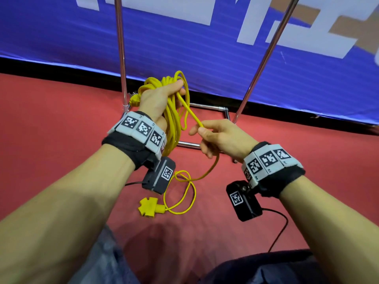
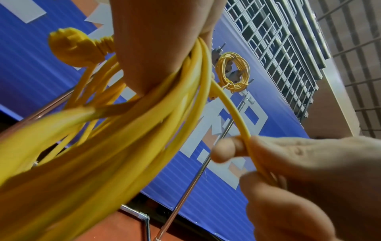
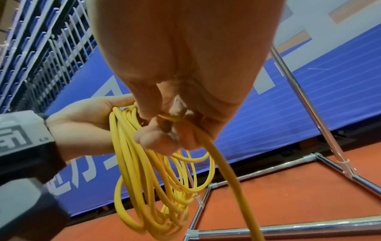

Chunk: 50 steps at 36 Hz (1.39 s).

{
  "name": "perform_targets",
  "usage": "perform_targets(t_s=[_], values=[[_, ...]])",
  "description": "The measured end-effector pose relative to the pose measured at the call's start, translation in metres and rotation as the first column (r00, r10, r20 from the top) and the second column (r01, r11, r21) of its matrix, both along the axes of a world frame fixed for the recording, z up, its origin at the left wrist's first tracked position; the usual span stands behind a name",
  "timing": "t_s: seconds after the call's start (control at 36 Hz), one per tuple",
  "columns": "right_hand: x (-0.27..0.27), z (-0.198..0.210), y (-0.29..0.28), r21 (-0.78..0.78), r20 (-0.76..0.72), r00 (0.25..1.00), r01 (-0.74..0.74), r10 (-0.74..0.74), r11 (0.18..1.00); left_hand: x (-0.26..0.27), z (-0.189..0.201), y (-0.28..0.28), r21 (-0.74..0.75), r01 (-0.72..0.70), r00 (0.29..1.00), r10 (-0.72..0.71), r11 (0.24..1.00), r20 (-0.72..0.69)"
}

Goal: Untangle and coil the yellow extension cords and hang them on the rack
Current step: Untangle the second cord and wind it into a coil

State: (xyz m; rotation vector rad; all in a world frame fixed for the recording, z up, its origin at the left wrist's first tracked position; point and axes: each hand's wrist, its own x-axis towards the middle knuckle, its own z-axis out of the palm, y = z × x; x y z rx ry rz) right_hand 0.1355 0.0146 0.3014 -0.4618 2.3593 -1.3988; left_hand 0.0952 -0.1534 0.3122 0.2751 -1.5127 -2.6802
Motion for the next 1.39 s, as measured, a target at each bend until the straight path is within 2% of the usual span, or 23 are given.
perform_targets(t_s=[0.08,0.22,0.39,0.5,0.61,0.69,0.78,0.89,0.97,1.08,1.17,1.25,1.31,1.33,1.39], values=[[-0.004,0.003,-0.004,-0.012,-0.034,0.999,0.002,-0.002,1.0,0.009,0.001,0.003,0.122,0.099,0.995,-0.097,0.988,-0.026],[-0.006,0.003,-0.011,-0.015,-0.036,0.999,-0.006,0.005,1.0,0.015,0.001,0.006,0.089,0.228,0.97,-0.234,0.97,0.06],[-0.001,0.005,-0.01,-0.082,-0.011,1.0,0.007,-0.008,0.997,0.018,0.006,0.015,0.169,0.241,0.968,-0.249,0.956,0.03],[-0.002,0.006,-0.004,-0.094,0.098,0.992,0.09,-0.081,0.991,0.012,0.006,0.013,0.232,0.188,0.982,-0.191,0.954,-0.012],[-0.004,-0.002,0.006,0.102,0.099,0.992,0.07,-0.08,0.992,0.006,0.006,0.003,0.201,0.128,0.992,-0.128,0.971,-0.013],[-0.007,-0.01,0.017,0.299,0.067,0.988,0.114,-0.14,0.947,0.002,0.007,-0.005,0.18,0.044,0.999,-0.04,0.983,-0.022],[-0.017,-0.017,0.035,0.437,-0.013,0.962,0.25,-0.272,0.864,-0.002,0.01,-0.016,0.192,-0.071,0.996,0.078,0.979,-0.031],[-0.024,-0.018,0.063,0.503,-0.208,0.87,0.487,-0.447,0.714,-0.009,0.014,-0.032,0.172,-0.189,0.98,0.197,0.967,-0.032],[-0.028,-0.013,0.072,0.373,-0.175,0.801,0.592,-0.573,0.714,-0.014,0.009,-0.036,0.065,-0.221,0.975,0.223,0.973,-0.02],[-0.028,0.004,0.061,0.169,0.017,0.759,0.64,-0.651,0.75,-0.016,-0.001,-0.035,-0.088,-0.191,0.982,0.191,0.978,-0.009],[-0.025,0.017,0.05,-0.065,0.239,0.782,0.604,-0.575,0.794,-0.016,-0.007,-0.033,-0.147,-0.155,0.988,0.157,0.977,0.004],[-0.022,0.027,0.042,-0.255,0.441,0.808,0.53,-0.391,0.809,-0.019,-0.013,-0.031,-0.228,-0.108,0.993,0.114,0.968,0.012],[-0.017,0.033,0.038,-0.408,0.541,0.807,0.497,-0.235,0.766,-0.02,-0.016,-0.028,-0.293,-0.074,0.997,0.081,0.953,0.01],[-0.016,0.037,0.037,-0.498,0.572,0.805,0.493,-0.158,0.714,-0.02,-0.017,-0.027,-0.335,-0.062,0.998,0.069,0.94,0.011],[-0.014,0.044,0.036,-0.657,0.598,0.8,0.521,-0.044,0.545,-0.021,-0.019,-0.025,-0.401,-0.039,0.998,0.051,0.915,0.02]])
